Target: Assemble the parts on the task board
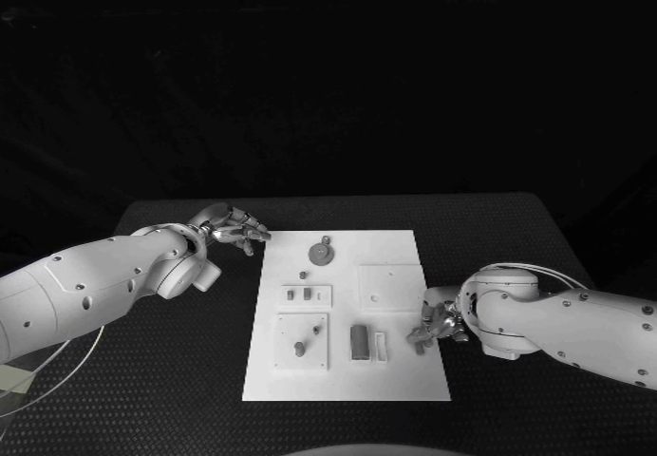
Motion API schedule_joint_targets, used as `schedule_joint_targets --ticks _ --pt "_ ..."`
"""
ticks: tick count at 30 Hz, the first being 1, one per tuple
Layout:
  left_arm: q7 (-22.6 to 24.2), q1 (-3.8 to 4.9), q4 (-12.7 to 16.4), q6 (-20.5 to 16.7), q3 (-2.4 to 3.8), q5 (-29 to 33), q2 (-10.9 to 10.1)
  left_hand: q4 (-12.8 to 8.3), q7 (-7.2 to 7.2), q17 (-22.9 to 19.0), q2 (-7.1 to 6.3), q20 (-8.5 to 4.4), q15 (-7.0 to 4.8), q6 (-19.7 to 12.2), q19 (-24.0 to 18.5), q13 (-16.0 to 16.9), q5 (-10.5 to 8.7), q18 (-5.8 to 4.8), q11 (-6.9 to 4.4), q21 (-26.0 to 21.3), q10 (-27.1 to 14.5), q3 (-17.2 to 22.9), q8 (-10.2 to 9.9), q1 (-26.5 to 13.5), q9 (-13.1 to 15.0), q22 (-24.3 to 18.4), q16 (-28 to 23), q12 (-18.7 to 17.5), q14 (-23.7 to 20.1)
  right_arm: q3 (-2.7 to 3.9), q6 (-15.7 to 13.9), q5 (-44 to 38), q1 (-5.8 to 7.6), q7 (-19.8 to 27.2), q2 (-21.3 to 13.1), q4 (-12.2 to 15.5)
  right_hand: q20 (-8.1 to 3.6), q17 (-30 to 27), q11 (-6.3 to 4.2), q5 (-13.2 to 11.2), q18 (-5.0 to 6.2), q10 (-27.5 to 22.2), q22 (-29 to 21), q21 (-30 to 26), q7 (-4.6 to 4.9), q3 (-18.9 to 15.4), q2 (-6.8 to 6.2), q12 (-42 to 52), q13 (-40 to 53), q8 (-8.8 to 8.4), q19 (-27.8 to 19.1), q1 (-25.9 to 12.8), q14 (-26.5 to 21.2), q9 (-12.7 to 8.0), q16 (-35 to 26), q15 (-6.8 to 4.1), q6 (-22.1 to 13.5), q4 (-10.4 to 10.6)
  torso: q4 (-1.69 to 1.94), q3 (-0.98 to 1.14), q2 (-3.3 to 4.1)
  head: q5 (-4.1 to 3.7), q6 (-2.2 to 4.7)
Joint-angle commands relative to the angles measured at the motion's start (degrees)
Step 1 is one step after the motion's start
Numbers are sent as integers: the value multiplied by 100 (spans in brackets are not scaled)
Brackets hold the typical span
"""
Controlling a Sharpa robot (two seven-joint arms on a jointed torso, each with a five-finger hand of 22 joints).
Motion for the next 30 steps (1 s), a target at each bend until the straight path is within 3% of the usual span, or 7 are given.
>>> schedule_joint_targets --ticks 1,18,21,23,25,27,30 --pt "31 6 16 52 3 35 3 41 1 10 0 -4 -1 -34 43 8 -6 101 31 -30 -6 8 35 -40 -7 10 -28 29 -6 -86 292 -575 -145 -101 80 -52 25 10 -7 -12 246 31 110 42 4 -78 5 -7 -4 -62 -30 244 -7 -9 4 -32 -69 -26 3 5 1 -2 -4" --pt "22 6 21 48 3 35 -5 45 2 12 -3 -4 0 -36 43 8 -6 101 32 -33 -9 7 35 -42 -9 12 -30 27 -6 -110 275 -1132 -233 -98 172 -29 90 -3 72 -6 246 0 91 0 87 -517 -33 -33 -7 -243 -43 1290 -19 -110 -31 42 -230 1 3 1 0 -13 -17" --pt "21 6 24 50 3 35 -4 46 2 12 -3 -4 0 -36 43 8 -6 101 32 -34 -9 7 35 -42 -9 12 -30 27 -6 -110 170 -947 -233 -84 163 -36 98 0 83 -9 246 -2 91 -10 98 -600 78 -32 -6 -273 -45 1495 -19 -148 -30 52 -235 -8 4 0 -1 -12 -18" --pt "18 6 25 51 3 35 -5 47 2 13 -3 -4 0 -37 43 9 -6 101 32 -34 -10 6 36 -42 -10 13 -30 27 -6 -109 62 -637 -233 -51 145 -48 100 6 81 -1 246 1 96 -12 97 -667 253 -28 -4 -292 -45 1733 -21 -177 -25 51 -228 -32 4 -1 -1 -12 -18" --pt "17 6 26 50 3 35 -10 48 2 13 -3 -4 0 -37 44 9 -6 101 32 -34 -10 6 36 -42 -10 13 -31 27 -6 -109 -10 -378 -232 3 127 -42 109 6 72 106 238 -5 66 -72 85 -22 132 -48 -16 -331 -74 2113 -40 -226 -36 47 -227 55 4 -1 -1 -7 -17" --pt "15 6 26 47 3 35 -15 48 2 13 -3 -4 0 -37 44 9 -6 101 32 -35 -10 6 36 -43 -10 13 -31 27 -6 -108 -129 -105 -232 73 114 -41 157 18 90 55 233 -5 88 -70 104 402 46 -43 -11 -374 -92 2068 -49 -286 -23 67 -229 50 5 -2 -2 -6 -16" --pt "10 6 28 47 3 35 -15 49 2 14 -3 -4 0 -37 44 9 -6 101 32 -35 -10 6 36 -43 -10 14 -31 27 -6 -107 -331 297 -231 145 98 -45 162 36 84 46 246 0 123 -34 100 679 59 -22 5 -392 -119 2167 -56 -329 1 58 -205 2 4 0 -1 -3 -16"
